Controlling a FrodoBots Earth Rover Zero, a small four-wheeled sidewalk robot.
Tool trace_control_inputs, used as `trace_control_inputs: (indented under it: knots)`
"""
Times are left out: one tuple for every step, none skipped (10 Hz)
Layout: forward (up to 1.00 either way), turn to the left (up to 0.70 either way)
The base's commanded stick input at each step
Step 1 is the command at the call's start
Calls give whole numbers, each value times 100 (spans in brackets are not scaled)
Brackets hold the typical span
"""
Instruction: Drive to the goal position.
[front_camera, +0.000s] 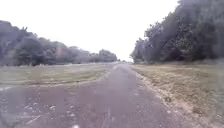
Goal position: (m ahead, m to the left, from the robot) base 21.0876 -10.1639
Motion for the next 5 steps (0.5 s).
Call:
trace_control_inputs:
  knots:
    - [45, 0]
    - [45, 0]
    - [45, 0]
    - [45, 0]
    - [45, 0]
